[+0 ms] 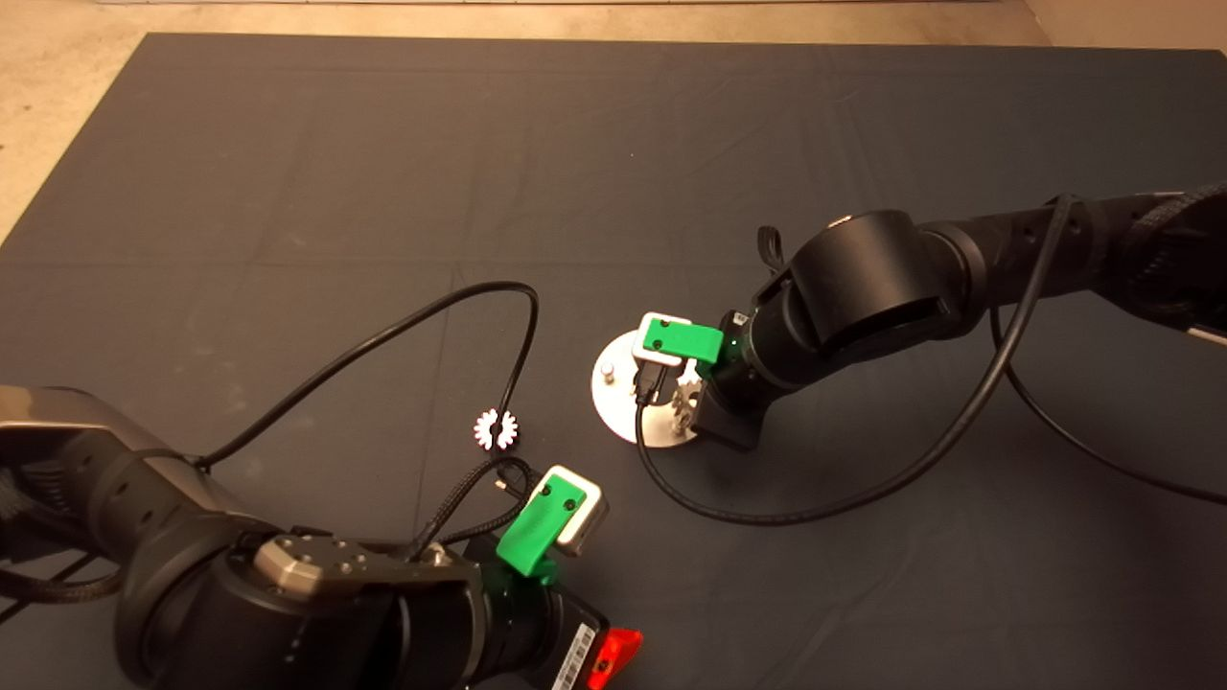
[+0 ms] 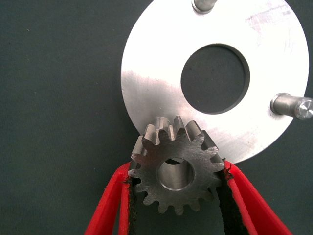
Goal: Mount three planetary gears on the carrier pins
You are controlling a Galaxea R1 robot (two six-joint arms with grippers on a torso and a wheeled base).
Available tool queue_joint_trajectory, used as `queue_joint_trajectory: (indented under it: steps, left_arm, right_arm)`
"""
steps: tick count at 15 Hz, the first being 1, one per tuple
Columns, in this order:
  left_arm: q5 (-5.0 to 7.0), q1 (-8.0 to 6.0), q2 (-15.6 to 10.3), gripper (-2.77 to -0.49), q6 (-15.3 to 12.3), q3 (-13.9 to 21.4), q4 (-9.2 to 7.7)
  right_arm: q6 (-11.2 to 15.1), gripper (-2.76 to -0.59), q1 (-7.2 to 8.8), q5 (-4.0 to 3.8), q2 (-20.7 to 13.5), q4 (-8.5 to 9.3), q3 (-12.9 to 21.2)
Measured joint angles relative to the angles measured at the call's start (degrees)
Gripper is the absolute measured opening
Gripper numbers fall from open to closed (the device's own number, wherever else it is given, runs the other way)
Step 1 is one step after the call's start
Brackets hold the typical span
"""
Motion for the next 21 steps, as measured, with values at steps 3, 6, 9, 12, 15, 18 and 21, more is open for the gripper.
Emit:
queue_joint_trajectory:
  steps: [3, 6, 9, 12, 15, 18, 21]
  left_arm:
    - [0.0, 0.01, 0.0, -0.77, 0.0, 0.0, 0.11]
    - [0.0, 0.01, 0.0, -0.77, 0.0, 0.0, 0.12]
    - [0.0, 0.01, 0.0, -0.77, 0.0, 0.0, 0.15]
    - [0.0, 0.01, 0.0, -0.77, 0.0, 0.0, 0.21]
    - [0.0, 0.0, 0.0, -0.77, 0.0, 0.0, 0.34]
    - [0.0, 0.01, 0.0, -0.77, 0.0, 0.0, 0.37]
    - [0.0, 0.0, 0.0, -0.77, 0.0, 0.0, 0.39]
  right_arm:
    - [0.0, -2.46, -0.1, 0.16, 0.6, 0.0, 0.0]
    - [0.0, -2.46, -0.16, 0.11, 0.6, 0.0, -0.1]
    - [-0.1, -2.45, -0.42, 0.11, 0.7, -0.01, -0.5]
    - [-0.1, -2.46, -1.21, 0.05, 0.7, 0.0, -0.8]
    - [-0.1, -2.46, -1.54, 0.24, 0.9, -0.02, -1.9]
    - [-0.1, -2.47, -1.56, 0.27, 0.9, -0.02, -2.2]
    - [-0.2, -2.47, -1.57, 0.32, 1.6, -0.02, -3.0]
